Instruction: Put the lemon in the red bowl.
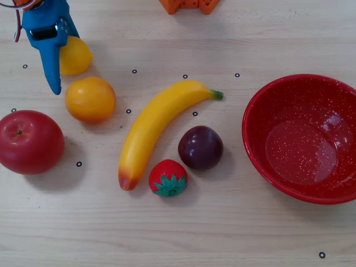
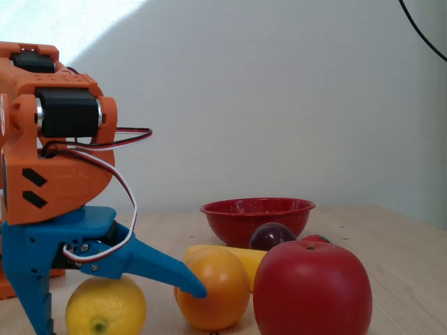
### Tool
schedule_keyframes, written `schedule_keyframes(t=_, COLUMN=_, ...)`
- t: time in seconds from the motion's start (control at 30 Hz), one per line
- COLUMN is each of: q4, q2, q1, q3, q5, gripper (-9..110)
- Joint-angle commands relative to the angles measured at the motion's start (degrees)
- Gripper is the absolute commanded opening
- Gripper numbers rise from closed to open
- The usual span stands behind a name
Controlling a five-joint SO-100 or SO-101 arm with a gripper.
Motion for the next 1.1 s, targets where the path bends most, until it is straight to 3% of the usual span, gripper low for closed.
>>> schedule_keyframes(t=0.0, q4=-0.70, q2=2.99, q1=1.49, q3=-2.72, q5=-2.02, gripper=65)
schedule_keyframes(t=0.5, q4=-1.58, q2=2.20, q1=2.64, q3=-2.81, q5=-3.78, gripper=65)
schedule_keyframes(t=1.07, q4=-0.62, q2=2.29, q1=2.11, q3=-3.78, q5=-4.48, gripper=45)
